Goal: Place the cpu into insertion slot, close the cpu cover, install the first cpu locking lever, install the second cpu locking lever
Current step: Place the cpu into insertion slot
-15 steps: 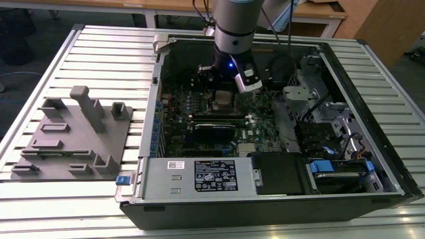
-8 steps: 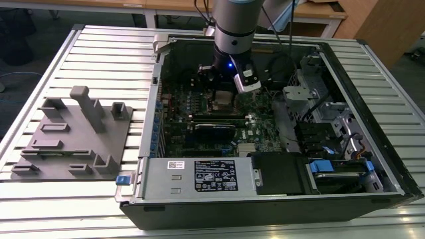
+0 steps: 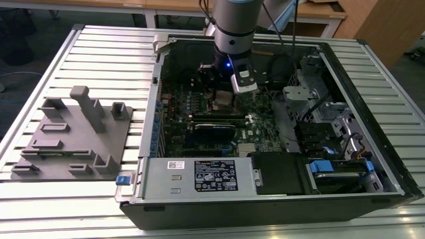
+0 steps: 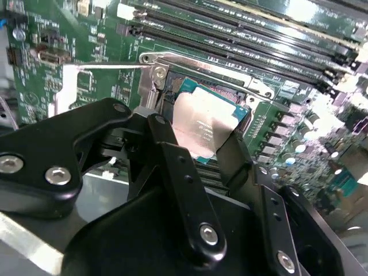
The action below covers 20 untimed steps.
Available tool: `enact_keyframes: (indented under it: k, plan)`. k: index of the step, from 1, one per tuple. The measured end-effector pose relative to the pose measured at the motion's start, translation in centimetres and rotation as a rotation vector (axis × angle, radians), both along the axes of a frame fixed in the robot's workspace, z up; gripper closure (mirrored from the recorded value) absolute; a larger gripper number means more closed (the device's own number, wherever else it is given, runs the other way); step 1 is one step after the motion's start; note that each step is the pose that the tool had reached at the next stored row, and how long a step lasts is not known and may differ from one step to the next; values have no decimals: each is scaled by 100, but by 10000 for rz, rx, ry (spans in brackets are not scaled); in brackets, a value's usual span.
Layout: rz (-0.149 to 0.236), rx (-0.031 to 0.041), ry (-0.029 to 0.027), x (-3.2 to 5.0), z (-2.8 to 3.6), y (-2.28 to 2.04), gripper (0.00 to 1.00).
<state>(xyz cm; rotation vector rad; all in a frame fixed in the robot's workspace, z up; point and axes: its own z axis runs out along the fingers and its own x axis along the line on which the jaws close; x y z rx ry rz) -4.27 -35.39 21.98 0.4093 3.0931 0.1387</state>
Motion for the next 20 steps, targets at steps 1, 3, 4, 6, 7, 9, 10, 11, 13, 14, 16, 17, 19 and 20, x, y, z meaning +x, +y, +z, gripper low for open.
enact_keyframes:
  k: [1, 3, 4, 6, 7, 9, 10, 11, 13, 14, 16, 17, 19, 20]
  plan:
    - [-171, 0, 0, 0, 0, 0, 46]
    - [-708, 0, 0, 0, 0, 0, 46]
    - [-889, 0, 0, 0, 0, 0, 46]
    - [-1254, 0, 0, 0, 0, 0, 46]
    - [-1628, 1, -1, 0, -1, 0, 46]
    - [-1989, 0, -1, 0, -1, 0, 46]
    - [-2170, 1, -1, 0, -2, 0, 46]
    - [-2348, 1, -1, 0, -2, 0, 46]
    - [-2670, 0, 0, 0, -2, 0, 46]
    - [-2705, 0, 1, 0, -2, 0, 46]
    - [-2708, 1, 0, 0, -2, 0, 46]
    - [-2708, 0, -1, 0, -3, 0, 46]
    - [-2726, 0, 0, -3, -3, 9, 46]
    - [-2745, 0, -1, -7, -3, 18, 46]
